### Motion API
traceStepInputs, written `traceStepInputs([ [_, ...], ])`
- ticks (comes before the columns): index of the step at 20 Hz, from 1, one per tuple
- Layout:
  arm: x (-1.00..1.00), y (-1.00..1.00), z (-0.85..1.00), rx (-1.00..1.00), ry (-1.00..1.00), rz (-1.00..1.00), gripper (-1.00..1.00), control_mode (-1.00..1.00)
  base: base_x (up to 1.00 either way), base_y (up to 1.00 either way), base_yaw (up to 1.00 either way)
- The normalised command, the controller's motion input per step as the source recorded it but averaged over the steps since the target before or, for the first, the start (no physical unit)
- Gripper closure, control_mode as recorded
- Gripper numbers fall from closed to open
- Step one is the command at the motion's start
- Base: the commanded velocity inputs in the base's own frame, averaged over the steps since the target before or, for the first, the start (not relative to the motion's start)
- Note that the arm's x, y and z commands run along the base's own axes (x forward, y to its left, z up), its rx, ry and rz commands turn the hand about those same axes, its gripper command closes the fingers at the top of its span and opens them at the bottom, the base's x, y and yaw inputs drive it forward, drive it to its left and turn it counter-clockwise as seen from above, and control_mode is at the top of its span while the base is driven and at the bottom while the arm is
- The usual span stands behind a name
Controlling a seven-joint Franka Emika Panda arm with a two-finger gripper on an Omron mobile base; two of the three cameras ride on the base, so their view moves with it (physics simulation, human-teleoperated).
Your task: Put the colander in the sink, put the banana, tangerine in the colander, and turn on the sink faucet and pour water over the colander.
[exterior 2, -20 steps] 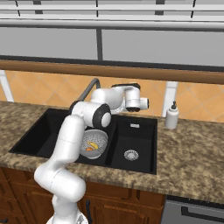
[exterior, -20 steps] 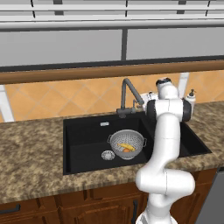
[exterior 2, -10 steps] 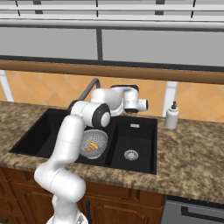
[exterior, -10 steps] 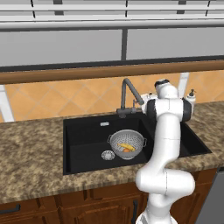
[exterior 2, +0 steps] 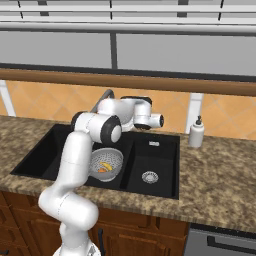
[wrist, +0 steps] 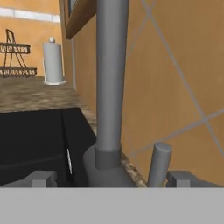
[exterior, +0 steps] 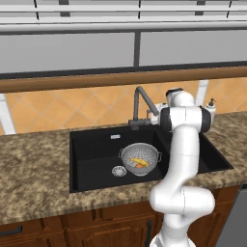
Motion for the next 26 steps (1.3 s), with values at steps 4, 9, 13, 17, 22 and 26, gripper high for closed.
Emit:
traceStepInputs([
  [4, 0.1, 0.0, 0.0, 0.0, 0.0, -0.09, -1.0, -1.0, 0.0, 0.0, 0.0],
  [9, 0.1, 0.0, 0.0, 0.0, 0.0, -0.06, 1.0, -1.0, 0.0, 0.0, 0.0],
  [13, 0.1, -0.05, 0.02, 0.0, 0.0, -0.11, 1.0, -1.0, 0.0, 0.0, 0.0],
  [17, 0.04, -0.03, 0.01, 0.0, 0.0, -0.09, 1.0, -1.0, 0.0, 0.0, 0.0],
  [22, 0.01, -0.04, 0.0, 0.0, 0.0, -0.15, 1.0, -1.0, 0.0, 0.0, 0.0],
  [26, 0.0, 0.0, 0.0, 0.0, 0.0, -0.04, 1.0, -1.0, 0.0, 0.0, 0.0],
])
